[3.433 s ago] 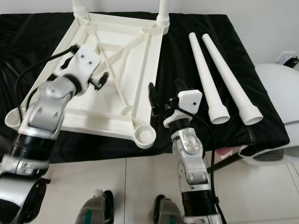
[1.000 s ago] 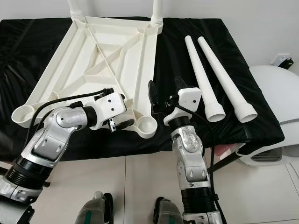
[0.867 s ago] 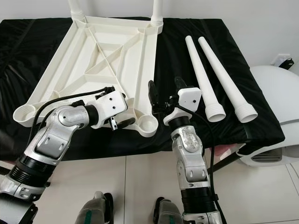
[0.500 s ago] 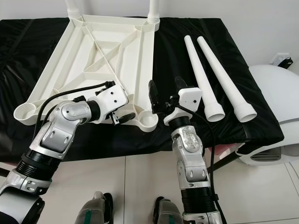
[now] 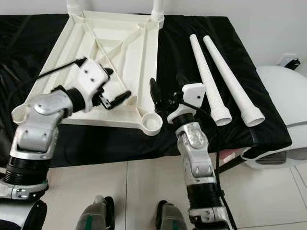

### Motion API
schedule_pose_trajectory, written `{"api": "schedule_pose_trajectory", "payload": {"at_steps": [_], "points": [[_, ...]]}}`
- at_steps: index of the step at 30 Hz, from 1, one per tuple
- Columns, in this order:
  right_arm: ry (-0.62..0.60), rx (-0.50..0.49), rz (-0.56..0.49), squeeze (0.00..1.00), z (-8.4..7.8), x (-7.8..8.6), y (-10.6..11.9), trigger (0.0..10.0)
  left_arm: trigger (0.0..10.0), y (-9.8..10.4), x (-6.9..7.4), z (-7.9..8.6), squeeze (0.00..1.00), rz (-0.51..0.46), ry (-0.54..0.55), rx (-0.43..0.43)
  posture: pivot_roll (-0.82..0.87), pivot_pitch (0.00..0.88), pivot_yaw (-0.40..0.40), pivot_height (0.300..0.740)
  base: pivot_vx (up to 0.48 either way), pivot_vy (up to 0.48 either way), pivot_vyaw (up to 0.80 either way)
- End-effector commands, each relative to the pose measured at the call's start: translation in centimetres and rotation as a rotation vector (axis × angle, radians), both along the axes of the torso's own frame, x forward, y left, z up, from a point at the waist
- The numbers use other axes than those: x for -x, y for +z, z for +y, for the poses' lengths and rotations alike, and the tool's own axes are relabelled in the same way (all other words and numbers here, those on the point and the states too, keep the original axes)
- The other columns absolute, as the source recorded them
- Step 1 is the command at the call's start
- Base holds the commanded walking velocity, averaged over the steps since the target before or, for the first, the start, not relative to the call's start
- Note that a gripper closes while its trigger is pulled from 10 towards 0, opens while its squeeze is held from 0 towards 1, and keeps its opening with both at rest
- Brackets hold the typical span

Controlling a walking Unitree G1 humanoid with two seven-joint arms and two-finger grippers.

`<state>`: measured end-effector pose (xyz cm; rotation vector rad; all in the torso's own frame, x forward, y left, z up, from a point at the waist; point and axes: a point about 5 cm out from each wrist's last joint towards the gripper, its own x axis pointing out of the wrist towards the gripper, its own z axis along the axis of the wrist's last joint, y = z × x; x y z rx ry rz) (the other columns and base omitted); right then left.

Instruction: Building children table

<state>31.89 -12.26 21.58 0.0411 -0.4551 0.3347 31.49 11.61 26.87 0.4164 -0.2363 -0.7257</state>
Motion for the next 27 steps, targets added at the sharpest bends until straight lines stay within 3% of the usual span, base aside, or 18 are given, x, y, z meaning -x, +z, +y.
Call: {"api": "schedule_pose_trajectory", "payload": {"at_steps": [1,5,6,7,13,14,27], "points": [[-0.010,0.010,0.009,0.00,-0.3,-0.6,-0.2,10.0,10.0,0.3,-0.8,1.1,0.00,-0.028,0.189,0.103,0.13,0.157,-0.047,0.740,0.000,0.000,0.00],[-0.036,0.023,0.009,0.00,-0.6,-1.3,-0.1,10.0,10.0,0.0,-1.6,1.9,0.00,-0.010,0.272,0.157,0.13,0.158,-0.050,0.740,0.000,0.000,0.00],[-0.068,0.027,0.021,0.00,-1.0,-2.0,0.1,10.0,10.0,-0.5,-2.3,2.8,0.00,0.025,0.369,0.243,0.12,0.156,-0.055,0.740,0.000,0.000,0.00],[-0.089,0.023,0.028,0.00,-1.2,-2.4,0.2,10.0,10.0,-0.6,-2.5,3.3,0.00,0.031,0.412,0.274,0.12,0.156,-0.055,0.740,0.000,0.000,0.00],[-0.109,0.010,0.048,0.00,-1.6,-3.2,0.4,10.0,10.0,-0.7,-2.6,4.2,0.00,0.028,0.506,0.344,0.11,0.152,-0.059,0.740,0.000,0.000,0.00],[-0.133,0.018,0.070,0.00,-1.9,-3.7,0.5,10.0,10.0,-0.6,-2.7,4.7,0.00,0.018,0.575,0.370,0.11,0.149,-0.061,0.740,0.000,0.000,0.00],[-0.200,0.018,0.080,0.00,-2.4,-4.1,0.4,10.0,10.0,-1.2,-2.2,5.7,0.00,-0.014,0.658,0.479,0.09,0.122,-0.064,0.740,0.000,0.000,0.00]]}}
